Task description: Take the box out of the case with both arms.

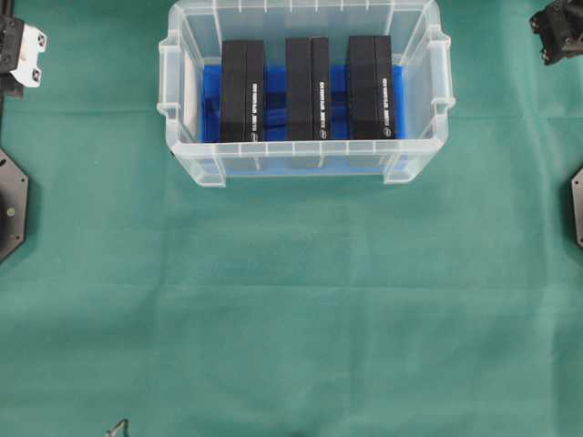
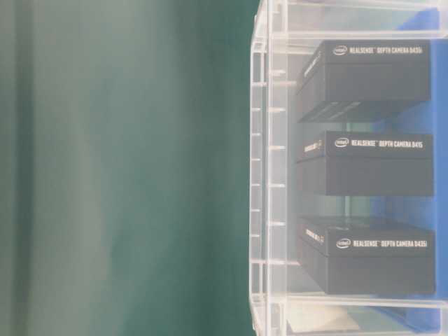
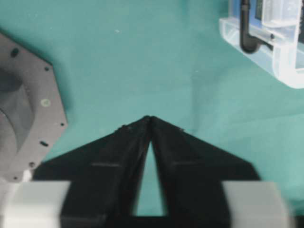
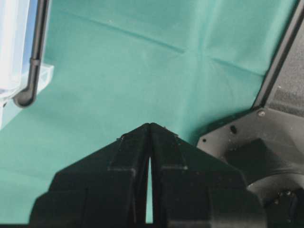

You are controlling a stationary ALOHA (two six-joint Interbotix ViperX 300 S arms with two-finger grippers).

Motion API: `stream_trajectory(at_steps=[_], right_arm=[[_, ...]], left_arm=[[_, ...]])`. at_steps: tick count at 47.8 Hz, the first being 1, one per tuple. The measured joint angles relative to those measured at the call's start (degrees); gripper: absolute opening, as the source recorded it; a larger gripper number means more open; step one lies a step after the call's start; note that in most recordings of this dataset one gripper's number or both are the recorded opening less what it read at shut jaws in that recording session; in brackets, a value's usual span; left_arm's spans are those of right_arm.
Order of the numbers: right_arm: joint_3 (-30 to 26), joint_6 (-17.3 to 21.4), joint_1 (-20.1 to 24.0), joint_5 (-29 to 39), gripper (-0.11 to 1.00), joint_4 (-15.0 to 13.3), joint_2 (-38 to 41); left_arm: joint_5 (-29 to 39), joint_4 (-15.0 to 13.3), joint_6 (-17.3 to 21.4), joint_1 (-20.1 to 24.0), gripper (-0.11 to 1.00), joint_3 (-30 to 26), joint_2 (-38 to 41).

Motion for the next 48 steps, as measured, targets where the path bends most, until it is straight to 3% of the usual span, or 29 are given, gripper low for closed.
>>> stream_trajectory(at_steps=[8, 12, 33, 39, 48], right_arm=[[0.7, 0.0, 0.0, -0.1, 0.01, 0.0, -0.8], [1.2, 0.3, 0.0, -0.2, 0.01, 0.0, -1.1], [2.5, 0.8, 0.0, -0.8, 0.02, 0.4, -2.5], [2.7, 2.0, 0.0, -1.8, 0.30, 0.3, -2.5], [3.5, 5.9, -0.1, -1.9, 0.86, -0.6, -2.5]], left_arm=[[0.0, 0.0, 0.1, 0.3, 0.69, -0.1, 0.4], [0.0, 0.0, 0.1, 0.3, 0.86, -0.1, 0.4], [0.0, 0.0, -2.2, 0.3, 0.86, -0.1, 0.5], [0.1, 0.0, -2.3, 0.2, 0.86, -0.1, 0.5], [-0.4, 0.0, -2.1, 0.2, 0.86, -0.1, 0.5]])
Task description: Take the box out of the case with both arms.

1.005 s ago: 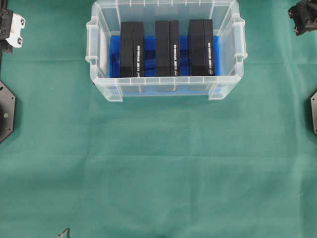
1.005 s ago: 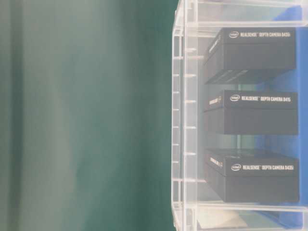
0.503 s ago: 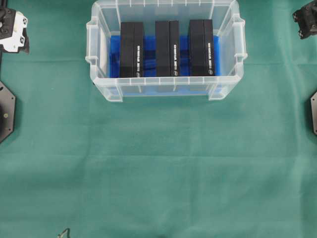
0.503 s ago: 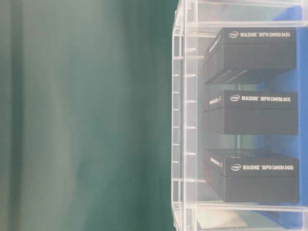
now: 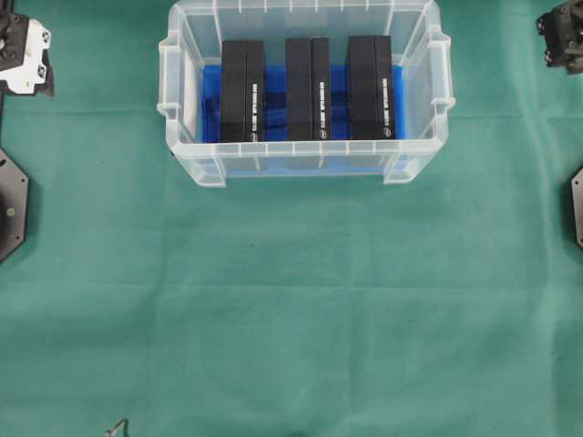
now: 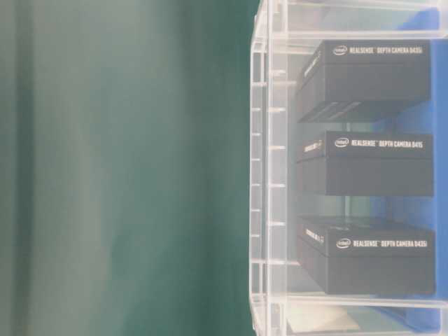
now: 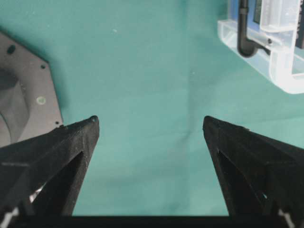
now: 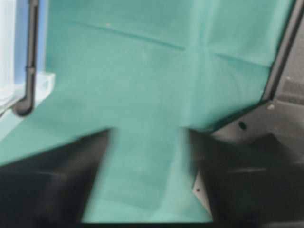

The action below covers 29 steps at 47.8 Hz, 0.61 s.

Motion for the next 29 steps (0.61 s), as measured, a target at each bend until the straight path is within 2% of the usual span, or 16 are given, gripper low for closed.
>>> stream_trajectory(at_steps=[4, 18, 29], right_arm=[[0.2, 0.5, 0.1, 0.1, 0.96, -0.4, 0.0], [0.2, 0.8, 0.1, -0.4, 0.96, 1.0, -0.6], [0.2, 2.3, 0.0, -0.2, 0.96, 0.8, -0.7]], left_arm=[[-1.0, 0.2, -0.1, -0.1, 0.86, 0.0, -0.2], [-2.8, 0.3, -2.0, -0.3, 0.86, 0.1, -0.7], [-2.5, 0.2, -2.1, -0.2, 0.86, 0.3, -0.6]])
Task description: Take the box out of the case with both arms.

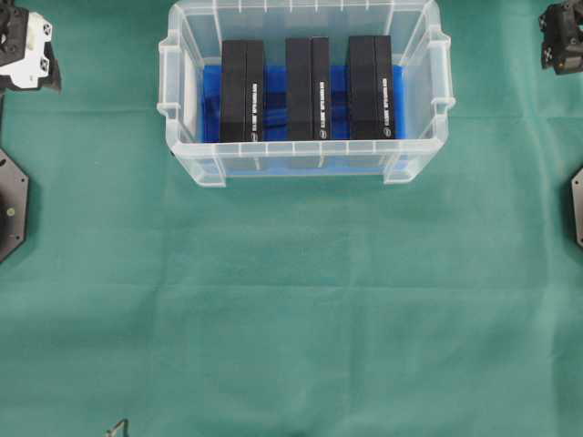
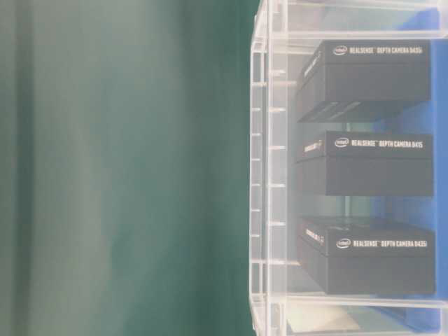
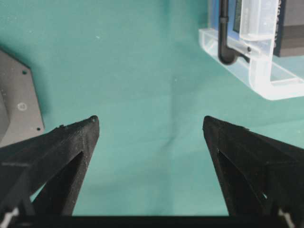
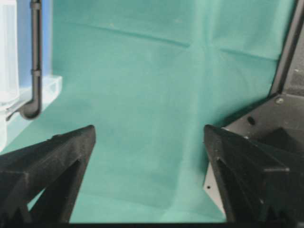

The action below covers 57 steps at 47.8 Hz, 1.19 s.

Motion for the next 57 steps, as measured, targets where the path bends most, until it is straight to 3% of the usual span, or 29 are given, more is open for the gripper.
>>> stream_trajectory(at_steps=[16, 35, 57], right_arm=[[0.1, 0.5, 0.0, 1.0, 0.96, -0.2, 0.6], [-3.2, 3.5, 1.8, -2.7, 0.96, 0.0, 8.2], [-19.9, 4.8, 8.1, -9.1, 0.96, 0.2, 26.3]], left_arm=[[3.2, -0.3, 0.0, 0.0, 0.86, -0.7, 2.8], [3.3, -0.4, -1.7, -0.8, 0.86, -8.5, 13.7], [3.5, -0.4, -1.6, -3.9, 0.86, -21.3, 27.9]])
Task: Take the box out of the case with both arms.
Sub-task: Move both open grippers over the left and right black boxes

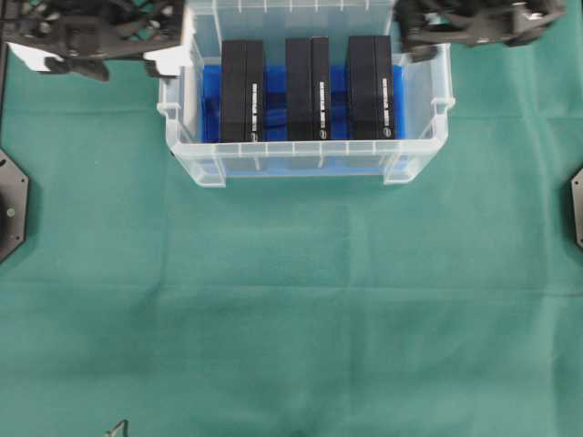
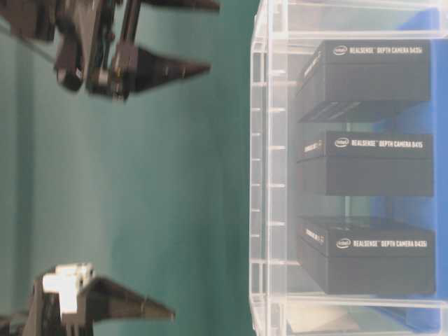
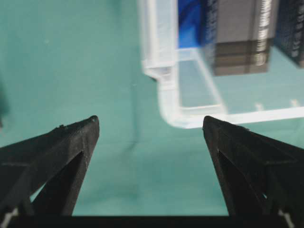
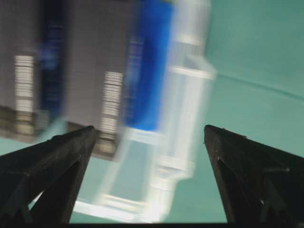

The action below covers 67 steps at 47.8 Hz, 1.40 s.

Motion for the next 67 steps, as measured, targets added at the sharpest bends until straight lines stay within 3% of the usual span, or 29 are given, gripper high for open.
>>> stream_trajectory(at_steps=[16, 50, 67], right_arm=[[-6.7, -0.2, 1.0, -0.1, 0.96, -0.1, 6.2], [-6.9, -0.3, 1.3, -0.1, 0.96, -0.1, 6.7], [-6.9, -0.3, 1.5, -0.2, 0.96, -0.2, 6.7]], left_arm=[[0.0, 0.2, 0.4, -0.8, 0.86, -8.5, 8.1], [0.1, 0.4, 1.7, -1.1, 0.86, -16.8, 15.7], [0.0, 0.5, 2.0, -1.1, 0.86, -17.0, 16.3]])
